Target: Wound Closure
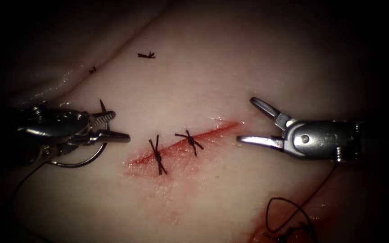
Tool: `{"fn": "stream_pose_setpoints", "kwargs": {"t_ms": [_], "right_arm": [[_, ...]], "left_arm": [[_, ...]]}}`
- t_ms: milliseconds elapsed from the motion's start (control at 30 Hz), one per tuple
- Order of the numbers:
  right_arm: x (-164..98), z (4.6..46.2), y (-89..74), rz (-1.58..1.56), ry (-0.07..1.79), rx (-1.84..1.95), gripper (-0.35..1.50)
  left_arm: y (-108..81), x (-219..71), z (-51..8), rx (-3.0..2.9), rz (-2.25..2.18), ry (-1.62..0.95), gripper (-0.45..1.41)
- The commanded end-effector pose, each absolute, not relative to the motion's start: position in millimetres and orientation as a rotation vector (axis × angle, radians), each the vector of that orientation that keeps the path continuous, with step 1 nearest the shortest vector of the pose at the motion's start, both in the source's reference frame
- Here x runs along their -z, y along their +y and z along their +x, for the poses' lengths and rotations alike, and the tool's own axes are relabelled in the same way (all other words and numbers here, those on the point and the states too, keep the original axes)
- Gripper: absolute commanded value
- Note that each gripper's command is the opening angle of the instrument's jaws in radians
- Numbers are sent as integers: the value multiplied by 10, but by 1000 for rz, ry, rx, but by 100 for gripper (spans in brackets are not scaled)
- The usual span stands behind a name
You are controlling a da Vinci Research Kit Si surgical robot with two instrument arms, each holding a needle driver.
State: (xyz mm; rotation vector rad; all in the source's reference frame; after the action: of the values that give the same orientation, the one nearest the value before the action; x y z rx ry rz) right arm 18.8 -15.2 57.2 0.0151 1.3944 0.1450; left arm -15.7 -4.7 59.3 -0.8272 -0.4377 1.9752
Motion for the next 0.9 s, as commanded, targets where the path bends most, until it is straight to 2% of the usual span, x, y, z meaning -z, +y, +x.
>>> {"fn": "stream_pose_setpoints", "kwargs": {"t_ms": [33, 133, 233, 467, 567, 667, 900], "right_arm": [[-578, 196, -156, 18, 1395, -143, 143], [-578, 197, -156, 19, 1397, -141, 143], [-579, 199, -157, 22, 1398, -137, 143], [-581, 203, -160, 29, 1397, -134, 143], [-582, 204, -161, 32, 1397, -131, 143], [-582, 204, -161, 31, 1397, -130, 142], [-583, 206, -162, 35, 1398, -126, 142]], "left_arm": [[-50, -598, -162, -1974, -819, -426, 63], [-50, -599, -158, -1977, -803, -393, 63], [-53, -600, -152, -1981, -794, -370, 71], [-57, -602, -145, -1986, -747, -306, 71], [-57, -606, -148, -1995, -719, -293, 83], [-57, -614, -152, -2000, -708, -283, 74], [-62, -633, -153, -2023, -694, -280, 73]]}}
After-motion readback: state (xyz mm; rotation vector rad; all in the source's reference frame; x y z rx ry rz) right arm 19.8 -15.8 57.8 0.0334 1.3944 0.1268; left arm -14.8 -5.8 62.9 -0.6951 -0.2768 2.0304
